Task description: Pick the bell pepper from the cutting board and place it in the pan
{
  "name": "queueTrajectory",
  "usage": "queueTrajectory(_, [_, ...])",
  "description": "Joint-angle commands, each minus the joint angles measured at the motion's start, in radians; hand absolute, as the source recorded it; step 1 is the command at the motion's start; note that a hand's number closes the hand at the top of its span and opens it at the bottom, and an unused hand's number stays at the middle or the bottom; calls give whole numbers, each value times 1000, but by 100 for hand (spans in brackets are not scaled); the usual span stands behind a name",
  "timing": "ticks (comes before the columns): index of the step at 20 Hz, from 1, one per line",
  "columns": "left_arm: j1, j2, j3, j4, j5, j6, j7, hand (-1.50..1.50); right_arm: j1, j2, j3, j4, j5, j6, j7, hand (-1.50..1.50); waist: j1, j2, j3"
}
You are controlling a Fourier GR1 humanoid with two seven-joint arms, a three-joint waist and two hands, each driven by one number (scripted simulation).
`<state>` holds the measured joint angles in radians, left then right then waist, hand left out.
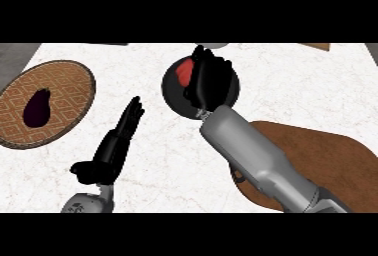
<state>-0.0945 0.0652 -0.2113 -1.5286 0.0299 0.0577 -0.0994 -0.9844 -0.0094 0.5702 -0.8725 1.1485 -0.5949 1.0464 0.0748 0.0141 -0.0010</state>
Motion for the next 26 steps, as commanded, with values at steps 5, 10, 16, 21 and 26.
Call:
queueTrajectory(5, [5, 23, 22, -36, 17, -19, 13, 0, -58, 9, -129, 239, 26, -330, 27, 150, -6, 6, 1])
queueTrajectory(10, [27, 9, 0, -51, -5, -4, 17, 0, -128, -7, -258, 405, -61, -388, -154, 150, -8, 9, 2])
queueTrajectory(16, [4, 11, 3, -55, 8, -23, 9, 0, -102, 5, -356, 472, -323, -33, -288, -150, 32, 27, 4])
queueTrajectory(21, [-35, 3, 11, -1, 10, -34, -9, 0, -90, 9, -448, 459, -501, -7, -511, -150, 24, 32, 4])
queueTrajectory(26, [-19, -7, 1, -41, -4, -7, 25, 0, -90, 3, -516, 444, -544, -174, -677, -150, 17, 25, 5])
